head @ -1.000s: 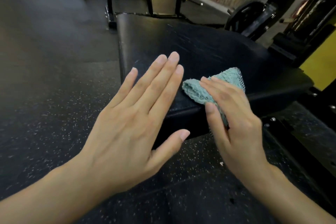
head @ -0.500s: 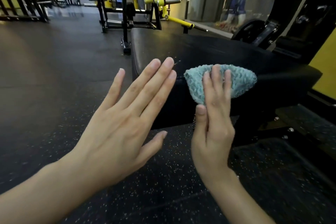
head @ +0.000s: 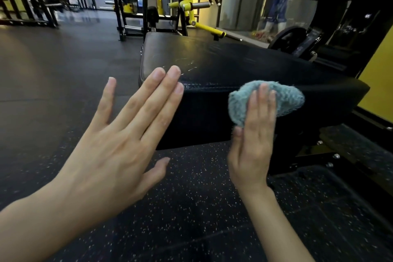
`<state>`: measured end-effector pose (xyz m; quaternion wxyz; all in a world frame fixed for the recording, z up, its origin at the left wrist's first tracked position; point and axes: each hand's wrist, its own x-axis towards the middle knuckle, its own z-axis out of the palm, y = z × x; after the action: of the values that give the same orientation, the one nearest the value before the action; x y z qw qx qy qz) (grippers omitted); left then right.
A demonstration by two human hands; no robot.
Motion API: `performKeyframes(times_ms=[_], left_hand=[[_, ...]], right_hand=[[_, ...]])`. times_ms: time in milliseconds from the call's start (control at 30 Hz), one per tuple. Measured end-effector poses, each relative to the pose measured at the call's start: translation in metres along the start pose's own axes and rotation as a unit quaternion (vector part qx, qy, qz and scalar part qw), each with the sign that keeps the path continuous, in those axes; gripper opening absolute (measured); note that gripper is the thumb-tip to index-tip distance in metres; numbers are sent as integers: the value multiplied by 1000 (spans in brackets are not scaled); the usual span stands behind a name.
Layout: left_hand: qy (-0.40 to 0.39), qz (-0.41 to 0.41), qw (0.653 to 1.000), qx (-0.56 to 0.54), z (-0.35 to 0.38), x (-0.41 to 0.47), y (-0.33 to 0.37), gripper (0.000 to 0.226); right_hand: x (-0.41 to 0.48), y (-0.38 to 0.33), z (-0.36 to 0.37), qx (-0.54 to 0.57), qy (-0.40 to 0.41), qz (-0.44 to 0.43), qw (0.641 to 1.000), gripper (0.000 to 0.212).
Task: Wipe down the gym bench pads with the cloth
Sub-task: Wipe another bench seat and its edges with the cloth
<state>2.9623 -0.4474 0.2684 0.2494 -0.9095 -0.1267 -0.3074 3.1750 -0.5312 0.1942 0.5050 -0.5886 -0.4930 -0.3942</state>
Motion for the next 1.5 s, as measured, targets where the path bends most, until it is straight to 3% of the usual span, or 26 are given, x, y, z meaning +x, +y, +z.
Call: performKeyframes(times_ms=[167, 267, 533, 733, 900, 1133, 1300, 1400, 1500], left_hand=[[1, 3, 1000, 9, 1, -1, -2, 90], [5, 3, 1000, 18, 2, 0, -2, 93], [4, 6, 1000, 24, 1, 0, -3, 125], [18, 11, 999, 36, 2, 1, -3, 99], [10, 15, 999, 38, 1, 12, 10, 91], [-14, 36, 999, 36, 2, 28, 30, 89], [-29, 45, 998, 41, 3, 35, 37, 85], [-32, 48, 997, 46, 5, 38, 40, 86], [-34, 48, 997, 43, 7, 41, 45, 86]], right_hand=[[9, -6, -1, 49, 101, 170, 979, 49], [9, -36, 11, 86, 127, 217, 964, 49], [-23, -100, 40, 130, 17, 67, 989, 47], [-21, -57, 25, -13, -31, -64, 997, 62], [-14, -23, 9, 6, -13, -31, 999, 52], [1, 35, -17, 28, 59, 106, 992, 47], [11, 35, -17, 79, 133, 202, 967, 48], [12, 15, -9, 99, 147, 222, 959, 49], [5, -6, -3, 110, 114, 180, 971, 49]])
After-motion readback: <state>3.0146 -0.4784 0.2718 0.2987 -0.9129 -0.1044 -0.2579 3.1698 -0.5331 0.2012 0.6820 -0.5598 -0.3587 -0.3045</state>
